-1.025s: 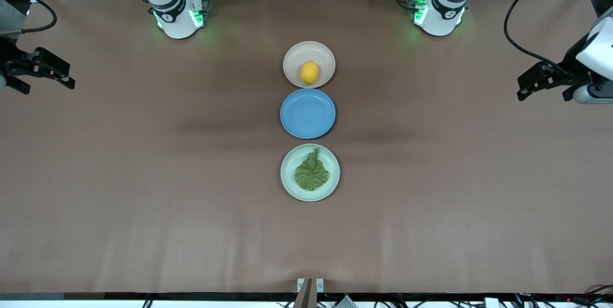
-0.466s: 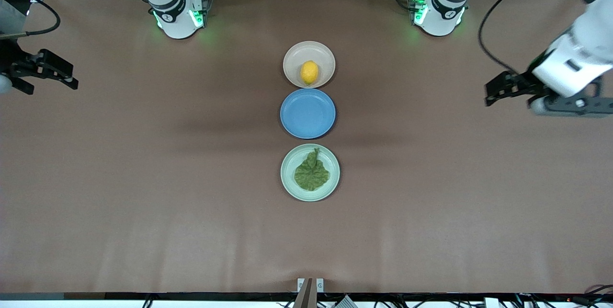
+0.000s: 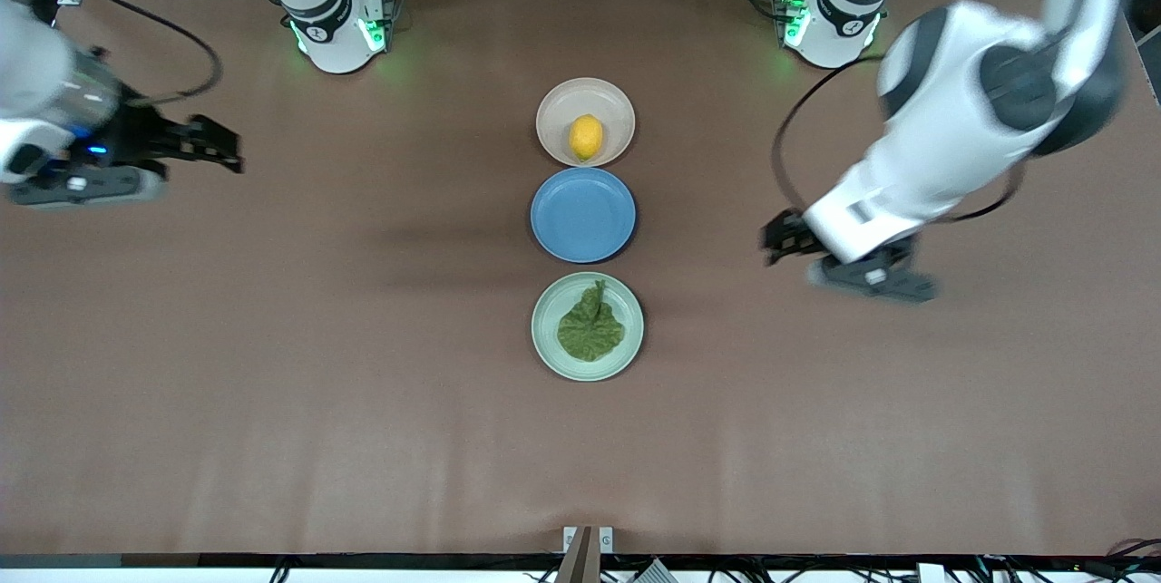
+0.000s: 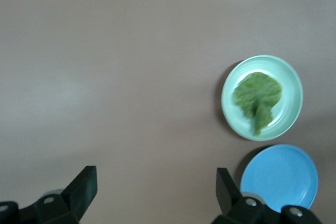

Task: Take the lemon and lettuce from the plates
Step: 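Move the left gripper to the lettuce while the right gripper advances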

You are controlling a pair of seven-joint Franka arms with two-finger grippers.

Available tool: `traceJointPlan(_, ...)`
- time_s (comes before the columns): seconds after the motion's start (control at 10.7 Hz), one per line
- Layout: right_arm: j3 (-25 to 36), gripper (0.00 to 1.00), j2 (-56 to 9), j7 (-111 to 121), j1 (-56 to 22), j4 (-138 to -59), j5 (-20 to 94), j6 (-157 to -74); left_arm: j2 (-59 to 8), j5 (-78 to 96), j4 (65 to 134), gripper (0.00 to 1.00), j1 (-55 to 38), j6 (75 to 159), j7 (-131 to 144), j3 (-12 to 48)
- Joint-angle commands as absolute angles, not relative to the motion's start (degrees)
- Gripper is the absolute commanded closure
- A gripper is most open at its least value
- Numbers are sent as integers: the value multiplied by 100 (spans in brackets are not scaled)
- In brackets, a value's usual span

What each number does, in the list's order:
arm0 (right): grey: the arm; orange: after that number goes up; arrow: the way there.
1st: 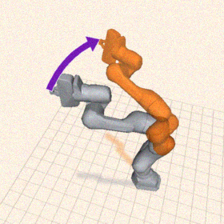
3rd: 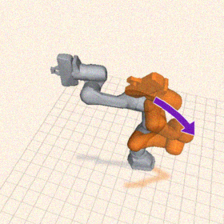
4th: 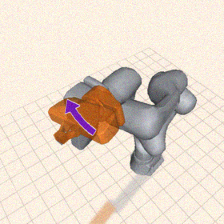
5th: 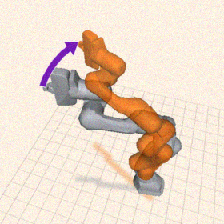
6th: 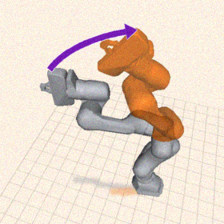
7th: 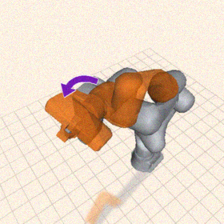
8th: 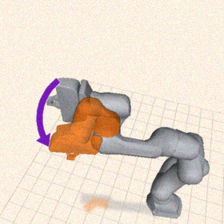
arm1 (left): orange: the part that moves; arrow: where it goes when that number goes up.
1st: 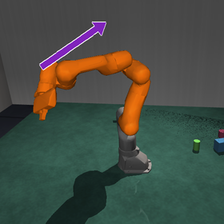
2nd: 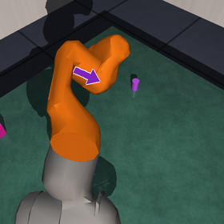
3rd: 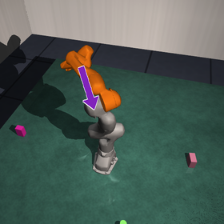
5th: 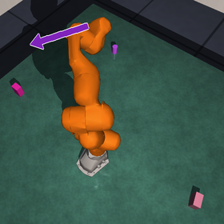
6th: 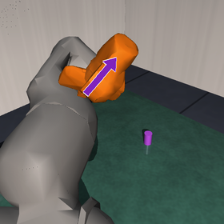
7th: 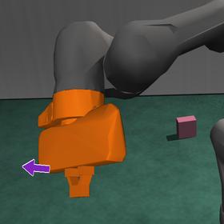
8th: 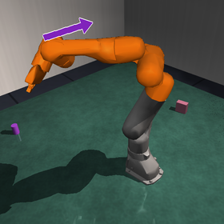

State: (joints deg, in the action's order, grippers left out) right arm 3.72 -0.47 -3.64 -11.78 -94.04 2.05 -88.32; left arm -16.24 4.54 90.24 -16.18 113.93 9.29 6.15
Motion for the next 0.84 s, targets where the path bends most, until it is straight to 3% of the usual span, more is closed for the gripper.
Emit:
traceJointPlan(0.0, 387, 0, 70, -913, -1511, -10149, 368, -9307, -2432, 580, 8903, 0, -2196, 12240, 1283, 571)
traceJointPlan(0.28, 387, 0, 132, -2053, -2107, -10861, 650, -9552, -3389, 554, 8939, 0, -2732, 13784, 1336, 528)
traceJointPlan(0.47, 387, 0, 88, -2975, -2835, -11344, 659, -10279, -4005, 431, 8930, 0, -2838, 14945, 1353, 536)
traceJointPlan(0.65, 387, 0, -43, -3278, -3207, -11994, 773, -11420, -4279, 448, 8877, 0, -2996, 15292, 1353, 545)
traceJointPlan(0.75, 387, 0, -9, -3287, -3304, -12215, 878, -11591, -4332, 448, 8877, 0, -3101, 15310, 1354, 528)
